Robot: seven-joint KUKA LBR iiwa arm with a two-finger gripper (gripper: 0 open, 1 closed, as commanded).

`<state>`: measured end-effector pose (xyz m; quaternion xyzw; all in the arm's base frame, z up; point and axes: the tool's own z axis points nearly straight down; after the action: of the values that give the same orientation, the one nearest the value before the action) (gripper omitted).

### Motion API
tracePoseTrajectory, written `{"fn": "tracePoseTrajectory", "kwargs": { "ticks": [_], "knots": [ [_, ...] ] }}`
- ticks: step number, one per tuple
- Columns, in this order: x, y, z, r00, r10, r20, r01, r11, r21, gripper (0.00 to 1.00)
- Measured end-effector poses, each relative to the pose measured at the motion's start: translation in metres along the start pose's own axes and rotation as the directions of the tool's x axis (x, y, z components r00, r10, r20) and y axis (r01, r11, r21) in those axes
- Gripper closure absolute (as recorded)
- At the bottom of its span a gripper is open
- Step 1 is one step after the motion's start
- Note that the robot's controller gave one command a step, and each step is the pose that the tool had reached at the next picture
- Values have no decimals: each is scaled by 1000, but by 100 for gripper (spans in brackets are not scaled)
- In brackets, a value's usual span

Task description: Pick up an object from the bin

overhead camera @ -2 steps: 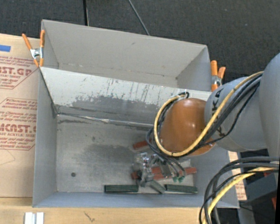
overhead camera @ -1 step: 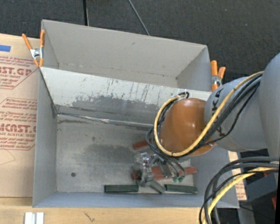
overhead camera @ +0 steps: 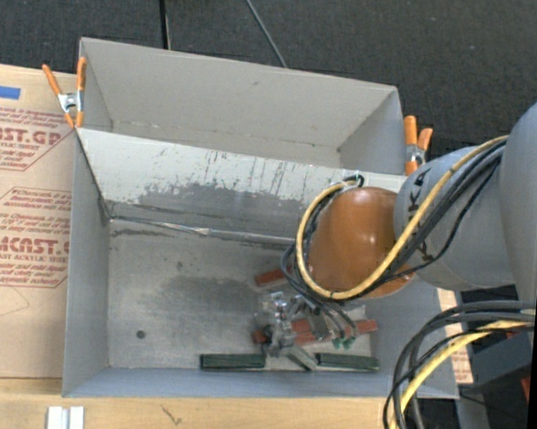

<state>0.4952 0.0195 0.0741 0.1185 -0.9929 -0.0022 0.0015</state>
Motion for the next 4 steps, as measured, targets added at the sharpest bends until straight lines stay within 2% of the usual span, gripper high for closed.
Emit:
{"fn": "tracePoseTrajectory", "kwargs": {
  "ticks": [1,2,4],
  "knots": [
    [1,0,-16,1000,0,-2,0,1000,1,100],
    [0,-1,-30,1000,1,3,-1,1000,4,100],
    [-1,-1,-44,1000,1,5,-1,1000,5,100]
  ]
}}
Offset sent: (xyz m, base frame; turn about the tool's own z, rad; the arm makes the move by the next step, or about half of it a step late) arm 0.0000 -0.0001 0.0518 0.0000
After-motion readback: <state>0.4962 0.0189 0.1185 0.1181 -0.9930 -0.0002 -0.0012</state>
